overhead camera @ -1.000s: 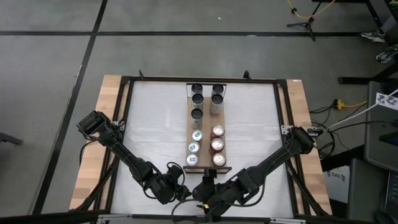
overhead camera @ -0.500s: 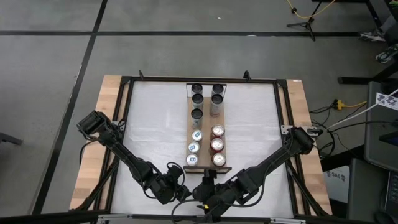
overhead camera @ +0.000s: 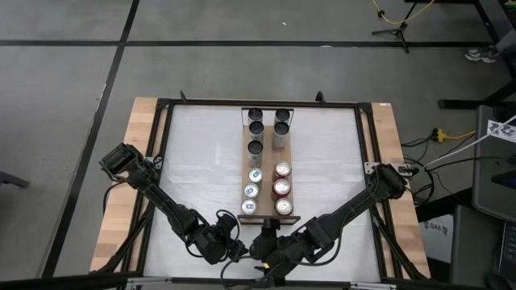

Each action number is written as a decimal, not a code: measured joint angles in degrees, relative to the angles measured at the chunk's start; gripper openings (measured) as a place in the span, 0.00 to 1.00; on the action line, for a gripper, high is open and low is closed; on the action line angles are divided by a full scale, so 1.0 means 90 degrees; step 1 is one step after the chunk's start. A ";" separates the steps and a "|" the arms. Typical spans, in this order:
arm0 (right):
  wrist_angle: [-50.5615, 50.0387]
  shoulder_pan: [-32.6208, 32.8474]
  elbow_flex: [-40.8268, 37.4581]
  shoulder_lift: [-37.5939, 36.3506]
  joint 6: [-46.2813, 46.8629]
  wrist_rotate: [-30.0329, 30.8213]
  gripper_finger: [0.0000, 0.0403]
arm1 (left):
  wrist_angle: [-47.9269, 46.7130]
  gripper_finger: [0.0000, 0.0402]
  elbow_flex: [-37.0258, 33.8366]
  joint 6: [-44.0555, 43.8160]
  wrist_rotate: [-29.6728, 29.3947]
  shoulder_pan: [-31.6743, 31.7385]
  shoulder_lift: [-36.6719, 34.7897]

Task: Place canned beverage on shelf
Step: Put the white pink soda can on the shelf aligned with the other white pink soda can

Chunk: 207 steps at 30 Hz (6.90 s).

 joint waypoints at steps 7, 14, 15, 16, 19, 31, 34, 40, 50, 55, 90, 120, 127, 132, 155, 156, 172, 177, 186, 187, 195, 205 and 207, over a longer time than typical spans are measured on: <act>0.0000 0.0002 0.0000 0.0000 0.0000 -0.0001 0.99 | -0.0002 0.76 0.0000 0.0000 0.0000 0.0000 0.0000; 0.0000 0.0005 0.0000 0.0003 -0.0001 0.0080 0.96 | -0.0002 0.76 0.0000 0.0000 0.0000 0.0000 0.0000; 0.0000 0.0005 0.0000 0.0005 -0.0005 0.0171 0.96 | -0.0002 0.76 0.0000 0.0000 0.0000 0.0000 0.0000; -0.0002 0.0005 0.0000 0.0005 -0.0001 0.0244 0.96 | -0.0002 0.76 0.0000 0.0000 0.0000 0.0000 0.0000; -0.0004 0.0005 0.0000 0.0005 -0.0015 0.0369 0.96 | -0.0002 0.76 0.0000 0.0000 0.0000 0.0000 0.0000; -0.0129 0.0005 0.0000 0.0010 -0.0165 0.0403 0.96 | -0.0002 0.76 0.0000 -0.0002 0.0000 0.0000 0.0000; -0.0209 0.0005 0.0000 0.0038 -0.0164 0.0407 0.96 | -0.0002 0.76 0.0000 -0.0002 0.0000 0.0000 0.0000; -0.0176 0.0005 0.0000 0.0328 -0.0163 0.0436 0.96 | -0.0004 0.76 0.0000 -0.0002 0.0000 0.0000 0.0000; -0.0149 0.0005 -0.0002 0.0657 -0.0164 0.0404 0.96 | -0.0002 0.76 0.0000 -0.0002 0.0000 0.0000 0.0000; -0.0136 0.0005 -0.0002 0.0658 -0.0163 0.0466 0.95 | -0.0003 0.76 0.0000 -0.0002 0.0000 0.0000 0.0000; -0.1657 0.0007 0.1644 0.0357 0.0007 -0.0222 0.60 | -0.0179 0.76 -0.0002 0.1172 -0.0111 -0.0095 -0.0858; -0.3306 -0.0096 0.2650 -0.1568 0.0066 0.0577 0.61 | -0.0870 0.76 -0.0002 0.5320 -0.0924 0.0360 -0.4361; -0.3884 -0.0769 0.2650 -0.2084 -0.0360 0.0848 0.62 | -0.1191 0.76 0.0002 0.6153 -0.0957 0.0893 -0.4989; -0.4394 -0.1660 0.2650 -0.2203 -0.0997 0.0723 0.62 | -0.1586 0.76 0.0002 0.6618 -0.0957 0.1385 -0.5310; -0.4144 -0.4344 0.1327 -0.2294 -0.3673 -0.0939 0.62 | -0.1716 0.76 0.0002 0.7342 -0.1004 0.2700 -0.5719; -0.4081 -0.4405 0.1182 -0.2348 -0.3676 -0.0990 0.62 | -0.1717 0.76 0.0002 0.7342 -0.1004 0.2727 -0.5719; -0.0859 -0.4544 -0.2684 -0.4013 -0.3638 -0.1331 0.62 | -0.1821 0.76 0.0002 0.7317 -0.1005 0.2744 -0.5718; -0.0134 -0.4595 -0.3563 -0.4152 -0.3662 -0.1336 0.62 | -0.1818 0.76 0.0002 0.7289 -0.1010 0.2744 -0.5717; 0.0685 -0.4786 -0.4534 -0.4153 -0.3666 -0.1530 0.62 | -0.1817 0.76 0.0002 0.7272 -0.1145 0.2744 -0.5717; 0.0753 -0.4818 -0.4568 -0.4150 -0.3664 -0.1628 0.62 | -0.1818 0.76 0.0002 0.7271 -0.1146 0.2744 -0.5717; 0.0824 -0.5054 -0.4624 -0.4086 -0.3665 -0.2007 0.62 | -0.1816 0.76 0.0002 0.7271 -0.1149 0.2744 -0.5717; 0.0964 -0.5037 -0.4624 -0.3772 -0.3665 -0.2109 0.62 | -0.1835 0.76 0.0002 0.7271 -0.1146 0.2742 -0.5714; 0.1028 -0.5039 -0.4624 -0.3734 -0.3665 -0.2110 0.62 | -0.1849 0.76 0.0002 0.7271 -0.1144 0.2742 -0.5714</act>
